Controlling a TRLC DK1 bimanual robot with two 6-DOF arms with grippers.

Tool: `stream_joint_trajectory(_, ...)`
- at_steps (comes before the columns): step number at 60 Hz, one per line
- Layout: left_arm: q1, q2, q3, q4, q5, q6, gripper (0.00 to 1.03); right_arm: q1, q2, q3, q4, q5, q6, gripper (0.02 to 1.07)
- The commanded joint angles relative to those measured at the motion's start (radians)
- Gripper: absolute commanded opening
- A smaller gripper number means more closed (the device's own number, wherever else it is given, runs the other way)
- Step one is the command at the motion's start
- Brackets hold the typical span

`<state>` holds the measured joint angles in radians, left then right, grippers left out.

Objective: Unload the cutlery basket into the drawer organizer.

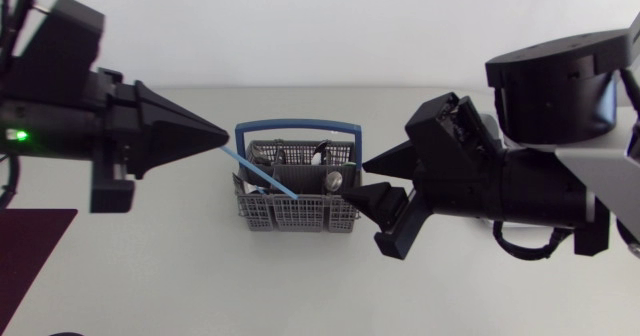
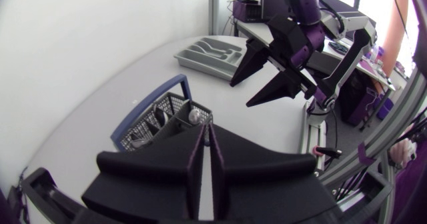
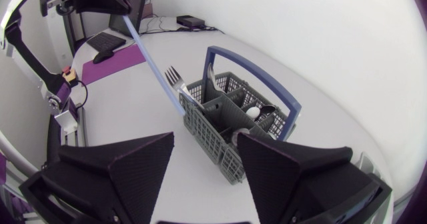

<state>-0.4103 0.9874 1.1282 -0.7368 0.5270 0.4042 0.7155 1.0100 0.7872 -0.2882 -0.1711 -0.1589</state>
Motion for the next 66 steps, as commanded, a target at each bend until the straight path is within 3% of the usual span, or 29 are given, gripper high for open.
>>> stream_joint_trajectory(1, -0.033, 0.079, 0.056, -0.009, 0.031, -0.048, 0.04, 0.021, 0.022, 0.017, 0.000, -0.004, -0.030, 0.72)
stream_joint_trajectory(14, -0.033, 0.260, 0.156, -0.024, 0.169, -0.105, 0.04, 0.025, 0.067, -0.009, 0.040, -0.030, -0.065, 0.72)
stream_joint_trajectory(29, -0.045, 0.362, 0.222, -0.024, 0.200, -0.143, 0.04, 0.024, 0.105, -0.037, 0.087, -0.051, -0.082, 0.70)
stream_joint_trajectory(37, -0.056, 0.384, 0.243, -0.026, 0.200, -0.157, 0.04, 0.022, 0.142, -0.045, 0.121, -0.059, -0.093, 0.54)
stream_joint_trajectory(46, -0.067, 0.399, 0.257, -0.026, 0.200, -0.171, 0.04, 0.019, 0.157, -0.046, 0.136, -0.061, -0.100, 0.44)
stream_joint_trajectory(63, -0.067, 0.413, 0.262, -0.026, 0.200, -0.177, 0.04, -0.002, 0.168, -0.063, 0.179, -0.059, -0.108, 0.09)
stream_joint_trajectory(66, -0.064, 0.413, 0.262, -0.026, 0.200, -0.177, 0.04, -0.004, 0.168, -0.063, 0.179, -0.059, -0.108, 0.08)
